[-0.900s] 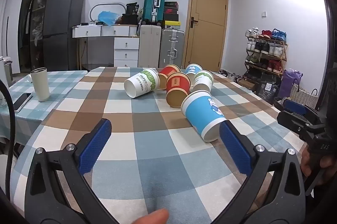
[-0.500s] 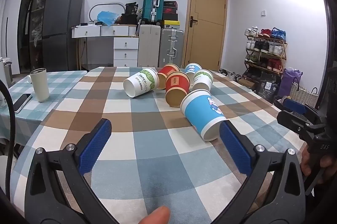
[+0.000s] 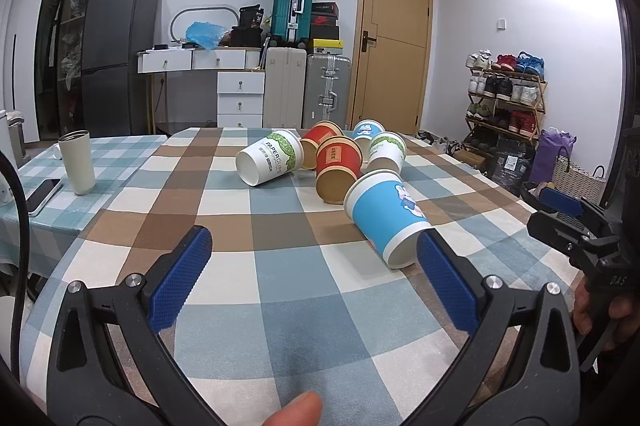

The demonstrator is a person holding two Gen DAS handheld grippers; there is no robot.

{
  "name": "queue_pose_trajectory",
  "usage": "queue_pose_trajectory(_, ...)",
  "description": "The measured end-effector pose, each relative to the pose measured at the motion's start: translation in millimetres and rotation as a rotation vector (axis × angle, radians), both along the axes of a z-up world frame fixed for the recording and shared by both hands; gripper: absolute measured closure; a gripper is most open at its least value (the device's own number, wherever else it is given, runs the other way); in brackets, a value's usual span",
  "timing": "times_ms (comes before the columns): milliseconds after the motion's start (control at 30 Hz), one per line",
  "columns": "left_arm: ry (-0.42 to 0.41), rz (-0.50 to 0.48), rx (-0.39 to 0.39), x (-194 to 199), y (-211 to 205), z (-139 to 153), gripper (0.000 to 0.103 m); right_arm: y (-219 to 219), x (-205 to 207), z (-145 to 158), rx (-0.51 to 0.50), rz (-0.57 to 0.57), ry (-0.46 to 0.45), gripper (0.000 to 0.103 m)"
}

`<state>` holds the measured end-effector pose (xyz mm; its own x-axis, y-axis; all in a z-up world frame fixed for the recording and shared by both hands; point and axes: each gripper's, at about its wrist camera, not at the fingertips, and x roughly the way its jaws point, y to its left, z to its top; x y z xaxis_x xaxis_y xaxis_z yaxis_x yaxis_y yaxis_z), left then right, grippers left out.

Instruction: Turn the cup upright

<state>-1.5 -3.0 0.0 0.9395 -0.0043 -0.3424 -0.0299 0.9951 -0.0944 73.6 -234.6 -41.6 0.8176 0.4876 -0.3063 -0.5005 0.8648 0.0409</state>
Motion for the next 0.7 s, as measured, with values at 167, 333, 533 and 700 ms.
queue_pose_trajectory(167,0.003,-0.002,0.002,1.8,1.3,0.0,0.001,0.1,-0.1,0.0,-0.001,0.001,-0.001,0.000)
queue_pose_trajectory(333,0.003,-0.001,0.002,1.9,1.0,-0.1,0.001,0.3,0.1,0.0,-0.001,0.000,-0.002,0.000)
queue_pose_trajectory(533,0.002,-0.001,0.003,1.8,1.2,0.0,0.001,-0.1,0.5,0.1,0.001,0.002,-0.003,0.000)
queue_pose_trajectory(700,0.006,0.001,-0.010,2.7,3.7,0.5,0.001,-0.1,0.6,0.3,0.002,0.003,-0.003,0.000)
